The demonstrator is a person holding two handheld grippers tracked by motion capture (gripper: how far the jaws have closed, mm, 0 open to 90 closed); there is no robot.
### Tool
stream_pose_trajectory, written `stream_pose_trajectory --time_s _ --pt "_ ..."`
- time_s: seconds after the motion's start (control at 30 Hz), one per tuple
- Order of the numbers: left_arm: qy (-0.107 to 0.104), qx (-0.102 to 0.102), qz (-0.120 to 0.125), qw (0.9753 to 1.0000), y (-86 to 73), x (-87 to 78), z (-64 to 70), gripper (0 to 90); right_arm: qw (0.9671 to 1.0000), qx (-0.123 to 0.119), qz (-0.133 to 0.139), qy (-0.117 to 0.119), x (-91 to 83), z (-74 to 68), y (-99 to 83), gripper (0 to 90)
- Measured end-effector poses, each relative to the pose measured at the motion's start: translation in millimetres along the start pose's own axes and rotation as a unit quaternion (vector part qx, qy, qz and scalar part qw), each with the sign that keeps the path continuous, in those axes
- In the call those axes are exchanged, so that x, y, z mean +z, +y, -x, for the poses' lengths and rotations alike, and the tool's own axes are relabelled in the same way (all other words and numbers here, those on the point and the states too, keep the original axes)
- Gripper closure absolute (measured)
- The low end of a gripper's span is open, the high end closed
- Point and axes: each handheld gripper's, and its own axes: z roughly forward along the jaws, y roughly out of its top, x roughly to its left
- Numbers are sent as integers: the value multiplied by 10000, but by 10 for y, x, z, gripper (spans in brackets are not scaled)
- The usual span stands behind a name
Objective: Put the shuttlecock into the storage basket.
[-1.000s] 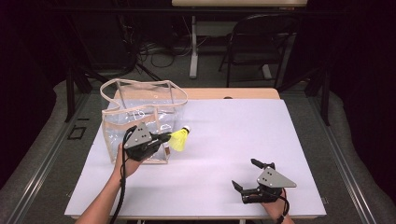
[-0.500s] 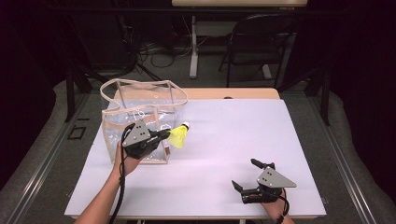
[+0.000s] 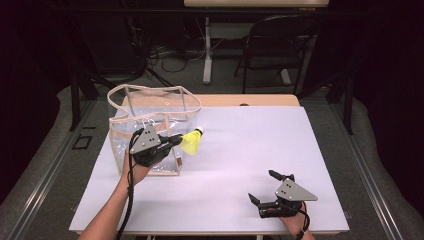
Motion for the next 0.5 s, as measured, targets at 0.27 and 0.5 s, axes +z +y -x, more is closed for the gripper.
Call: stream_pose_trajectory --time_s 0.27,0.5 --pt "15 30 59 10000 57 -21 -12 893 10000 -1 1 2 1 -1 1 16" --pt "42 26 127 9999 94 -32 -30 893 10000 10 -2 12 5 -1 0 16"
